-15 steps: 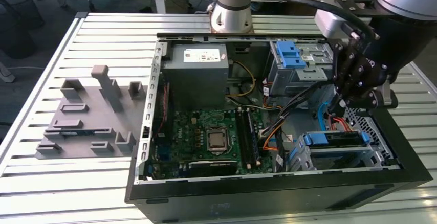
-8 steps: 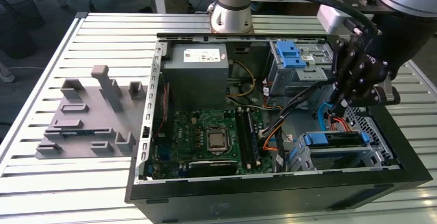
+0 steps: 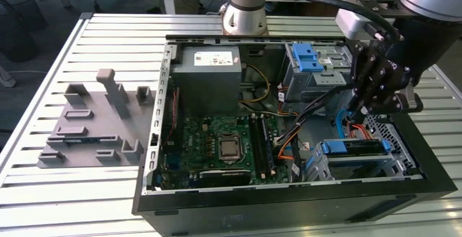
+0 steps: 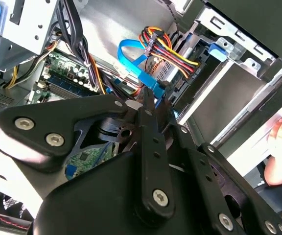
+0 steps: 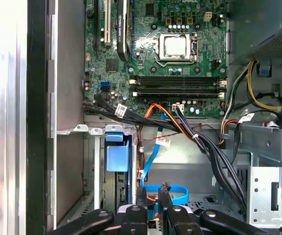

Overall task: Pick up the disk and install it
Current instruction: 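Insert the second disk wire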

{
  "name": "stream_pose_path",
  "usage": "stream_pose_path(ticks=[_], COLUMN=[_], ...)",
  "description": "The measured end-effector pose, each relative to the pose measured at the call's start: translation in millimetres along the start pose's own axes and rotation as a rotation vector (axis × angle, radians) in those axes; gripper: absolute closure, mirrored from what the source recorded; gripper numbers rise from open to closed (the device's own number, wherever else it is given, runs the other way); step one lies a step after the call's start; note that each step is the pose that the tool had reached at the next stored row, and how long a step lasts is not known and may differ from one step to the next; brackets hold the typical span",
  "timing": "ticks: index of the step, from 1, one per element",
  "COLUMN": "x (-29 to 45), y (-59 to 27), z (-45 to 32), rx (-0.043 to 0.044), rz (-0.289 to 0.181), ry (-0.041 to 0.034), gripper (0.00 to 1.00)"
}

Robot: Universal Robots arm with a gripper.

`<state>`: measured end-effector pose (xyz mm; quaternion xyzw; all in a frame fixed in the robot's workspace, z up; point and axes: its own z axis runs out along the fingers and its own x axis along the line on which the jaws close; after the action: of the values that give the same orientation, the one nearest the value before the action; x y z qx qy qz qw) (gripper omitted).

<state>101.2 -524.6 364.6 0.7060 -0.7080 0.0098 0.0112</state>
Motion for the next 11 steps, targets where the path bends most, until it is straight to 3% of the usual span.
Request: stream_pose_path(ticks=[11], x=[-0.2], y=[-2.2], z=[6.9], rx=[0.0006], rz=[-0.018], ry=[0.0097], gripper=[0.76])
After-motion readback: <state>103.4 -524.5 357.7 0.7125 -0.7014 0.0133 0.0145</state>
